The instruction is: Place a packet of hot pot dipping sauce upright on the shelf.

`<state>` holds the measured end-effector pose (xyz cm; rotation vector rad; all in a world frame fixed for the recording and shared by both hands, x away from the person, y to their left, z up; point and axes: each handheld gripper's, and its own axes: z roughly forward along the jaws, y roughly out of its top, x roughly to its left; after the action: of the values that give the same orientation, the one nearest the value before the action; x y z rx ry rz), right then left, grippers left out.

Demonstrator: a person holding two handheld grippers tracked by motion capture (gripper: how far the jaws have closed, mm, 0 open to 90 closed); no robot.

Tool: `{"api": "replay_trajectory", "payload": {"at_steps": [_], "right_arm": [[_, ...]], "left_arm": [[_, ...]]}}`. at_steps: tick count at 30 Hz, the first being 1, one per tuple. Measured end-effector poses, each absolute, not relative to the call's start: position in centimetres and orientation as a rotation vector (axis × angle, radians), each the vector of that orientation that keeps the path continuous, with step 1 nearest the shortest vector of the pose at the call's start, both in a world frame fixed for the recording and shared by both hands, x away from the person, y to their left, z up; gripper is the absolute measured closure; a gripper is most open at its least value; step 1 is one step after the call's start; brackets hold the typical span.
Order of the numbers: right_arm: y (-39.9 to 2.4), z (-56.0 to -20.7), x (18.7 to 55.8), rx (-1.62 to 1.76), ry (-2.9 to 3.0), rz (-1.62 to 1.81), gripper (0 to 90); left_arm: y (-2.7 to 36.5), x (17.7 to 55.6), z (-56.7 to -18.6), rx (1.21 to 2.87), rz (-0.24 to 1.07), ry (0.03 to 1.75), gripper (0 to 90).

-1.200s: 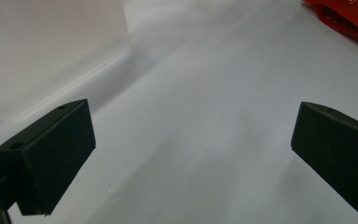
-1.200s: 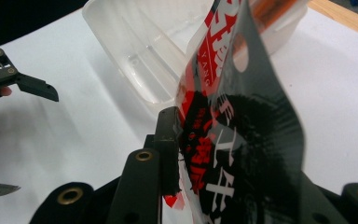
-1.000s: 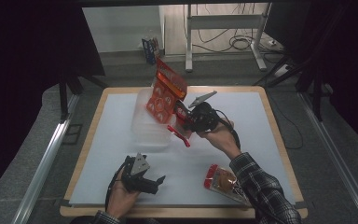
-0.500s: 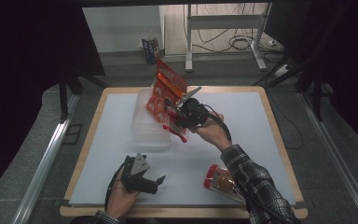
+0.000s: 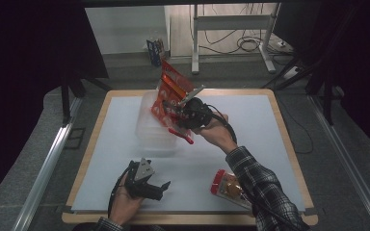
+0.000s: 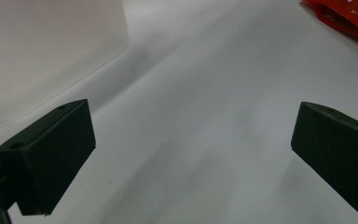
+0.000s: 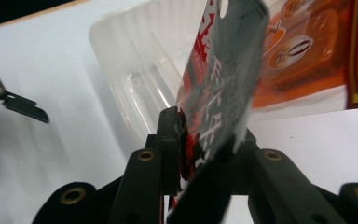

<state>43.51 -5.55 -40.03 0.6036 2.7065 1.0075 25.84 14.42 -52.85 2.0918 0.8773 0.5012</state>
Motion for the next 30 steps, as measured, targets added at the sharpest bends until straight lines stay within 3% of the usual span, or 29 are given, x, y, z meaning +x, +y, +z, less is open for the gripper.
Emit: {"api": "replay_trajectory", "payload": {"at_steps": [7, 30], "right_arm": [[-6.0, -38.6, 42.7, 0.548, 2.749, 1.038, 71.6], [-0.8, -41.7, 44.4, 0.449, 2.822, 1.047, 71.7]], "left_arm": [[14.3, 25.8, -52.9, 2.096, 0.499, 0.874, 0.0], [14.5, 25.8, -52.8, 2.094, 0.502, 0.878, 0.0]]}}
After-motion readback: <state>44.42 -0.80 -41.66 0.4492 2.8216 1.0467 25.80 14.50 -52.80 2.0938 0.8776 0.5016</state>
